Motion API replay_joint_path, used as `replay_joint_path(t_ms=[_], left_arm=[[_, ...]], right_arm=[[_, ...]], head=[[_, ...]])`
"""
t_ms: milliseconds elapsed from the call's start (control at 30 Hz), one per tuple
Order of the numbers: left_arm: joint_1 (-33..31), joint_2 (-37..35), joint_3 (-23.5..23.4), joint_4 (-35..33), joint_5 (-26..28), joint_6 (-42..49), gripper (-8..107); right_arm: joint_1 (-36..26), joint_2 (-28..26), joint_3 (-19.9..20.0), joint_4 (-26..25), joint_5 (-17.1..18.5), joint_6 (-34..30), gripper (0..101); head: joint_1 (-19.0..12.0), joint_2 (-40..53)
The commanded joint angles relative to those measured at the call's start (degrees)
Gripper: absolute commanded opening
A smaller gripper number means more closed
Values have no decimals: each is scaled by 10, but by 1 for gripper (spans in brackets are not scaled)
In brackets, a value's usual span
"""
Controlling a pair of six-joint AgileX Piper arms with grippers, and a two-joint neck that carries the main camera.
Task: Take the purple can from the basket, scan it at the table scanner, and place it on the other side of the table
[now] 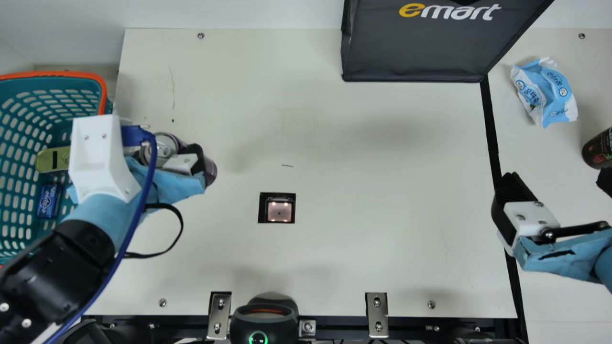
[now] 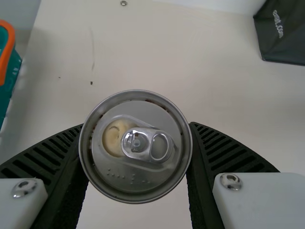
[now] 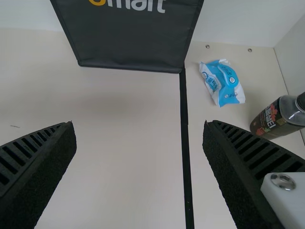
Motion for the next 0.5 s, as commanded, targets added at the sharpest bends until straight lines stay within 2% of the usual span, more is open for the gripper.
replay_joint_path(t_ms=[0,467], left_arm=[[-46,0,0,5,13,-30,-8],[-207,44,-13,27,56,-146,-8]], right_arm=[[0,0,0,0,0,0,95],[0,0,0,0,0,0,95]], head=[[-17,1],[-17,1]])
